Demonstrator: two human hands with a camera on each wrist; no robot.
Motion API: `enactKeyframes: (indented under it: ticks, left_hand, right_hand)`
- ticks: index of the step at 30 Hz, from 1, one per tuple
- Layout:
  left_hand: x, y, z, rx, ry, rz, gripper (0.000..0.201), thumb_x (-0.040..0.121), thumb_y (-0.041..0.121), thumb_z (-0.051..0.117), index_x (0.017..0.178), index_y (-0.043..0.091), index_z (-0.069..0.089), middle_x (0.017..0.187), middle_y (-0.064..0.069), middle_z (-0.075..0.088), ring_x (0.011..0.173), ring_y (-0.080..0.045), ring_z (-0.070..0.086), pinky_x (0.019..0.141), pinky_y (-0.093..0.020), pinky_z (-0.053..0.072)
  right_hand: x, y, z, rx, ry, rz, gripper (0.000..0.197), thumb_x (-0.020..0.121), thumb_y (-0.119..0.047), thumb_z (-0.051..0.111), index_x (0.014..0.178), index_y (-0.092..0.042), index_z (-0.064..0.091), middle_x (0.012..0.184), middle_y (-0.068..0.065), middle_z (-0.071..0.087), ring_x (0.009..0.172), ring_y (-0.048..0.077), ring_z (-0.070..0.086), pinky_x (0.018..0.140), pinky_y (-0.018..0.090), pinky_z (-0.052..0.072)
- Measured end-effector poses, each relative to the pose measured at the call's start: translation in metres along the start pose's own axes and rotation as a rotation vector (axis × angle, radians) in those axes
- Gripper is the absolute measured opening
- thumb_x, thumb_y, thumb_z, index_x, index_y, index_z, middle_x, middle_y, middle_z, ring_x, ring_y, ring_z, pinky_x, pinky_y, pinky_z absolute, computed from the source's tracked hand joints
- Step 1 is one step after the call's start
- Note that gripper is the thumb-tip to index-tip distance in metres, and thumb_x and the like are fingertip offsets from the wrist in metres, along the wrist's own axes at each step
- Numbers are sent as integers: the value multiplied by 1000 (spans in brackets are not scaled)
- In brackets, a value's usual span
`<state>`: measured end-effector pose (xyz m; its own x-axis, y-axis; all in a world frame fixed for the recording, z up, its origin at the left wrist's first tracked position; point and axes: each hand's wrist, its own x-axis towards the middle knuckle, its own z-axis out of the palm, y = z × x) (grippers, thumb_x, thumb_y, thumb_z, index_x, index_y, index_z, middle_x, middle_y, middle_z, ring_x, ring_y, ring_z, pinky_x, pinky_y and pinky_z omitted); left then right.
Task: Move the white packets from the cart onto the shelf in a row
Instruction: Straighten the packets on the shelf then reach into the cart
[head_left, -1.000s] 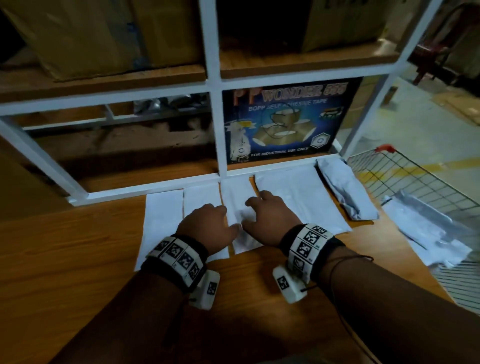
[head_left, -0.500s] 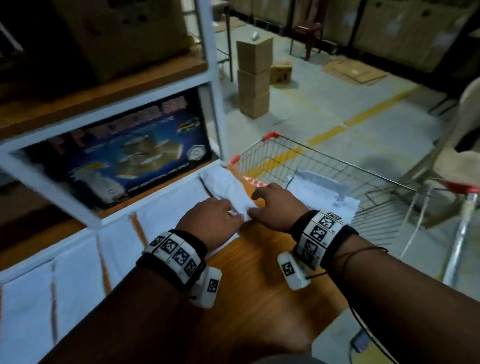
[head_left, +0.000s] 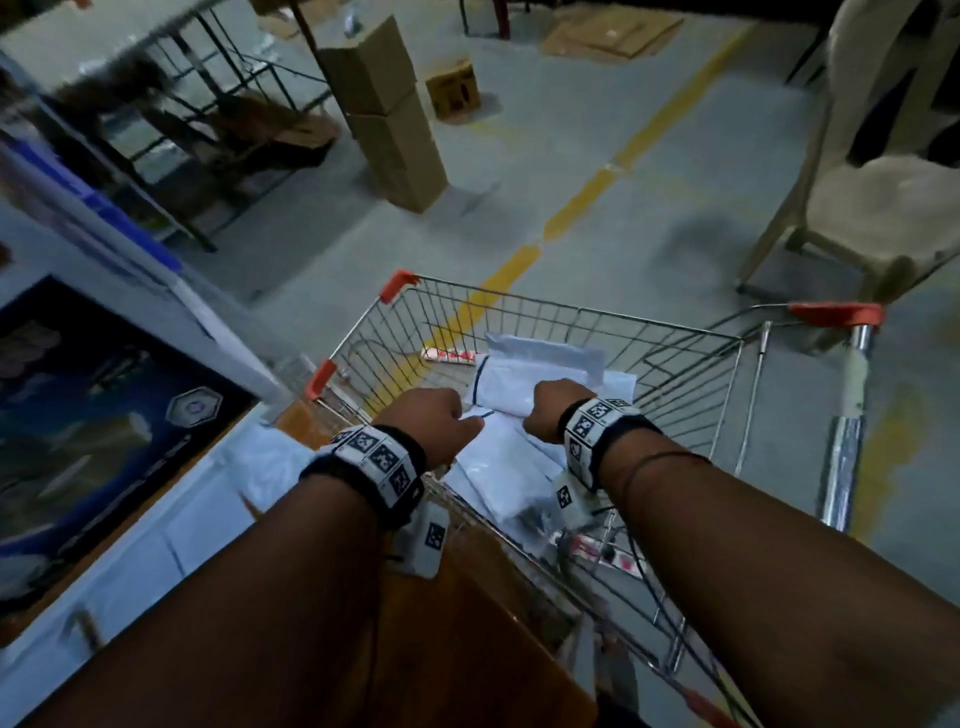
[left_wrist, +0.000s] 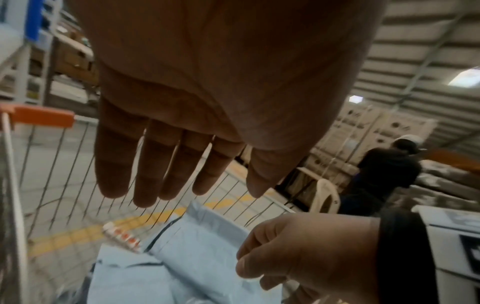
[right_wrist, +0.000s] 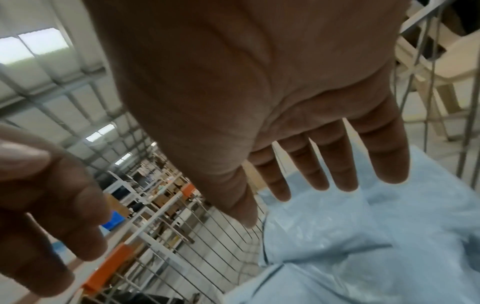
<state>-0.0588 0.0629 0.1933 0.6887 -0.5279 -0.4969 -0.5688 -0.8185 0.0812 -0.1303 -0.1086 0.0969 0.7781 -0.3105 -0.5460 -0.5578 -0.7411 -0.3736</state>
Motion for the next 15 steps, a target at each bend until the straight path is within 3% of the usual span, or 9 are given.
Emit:
enactKeyframes:
  ticks: [5,8,10,13,15]
  left_hand:
    - [69,10,36,147,-199,-71,47,100,54,46,92,11,62,107,-14,70,86,-28,60,73,-33,45]
    - [99,13,59,150,-283,-120,48,101,48,48,118,6,65,125,-17,67,108,-34,63,83,-34,47]
    - [113,15,71,148,-299,-162,40,104,34,49,132,7,58,134,-11,61,120,-33,59,90,-32,45]
    - [131,12,100,120,-349,-287,40,100,33,51,128,8,64,132,-12,66,120,-30,62,93,-32,48]
    - [140,18,113,69,-367,-348,41,98,34,52,126,7,67,128,-12,68,119,-30,63,95,-34,49]
  right_hand:
    - [73,18,50,-52,-167,-46,54,100,-35,62,147,-10,55,153,14,55,138,30,54,110,36,45]
    - [90,17,61,-51,-233,-87,48,96,-25,67,141,-10,61,139,16,65,125,31,64,96,35,53]
    - [100,19,72,1,-258,-73,52,96,-26,67,145,-13,57,138,15,65,123,32,65,96,36,55]
    - [107,27,79,113,-184,-7,44,95,-27,61,137,-14,63,135,15,66,119,32,66,96,37,55]
    - [114,35,80,73,18,-4,38,95,-24,56,130,-14,64,134,14,62,122,35,61,97,43,54]
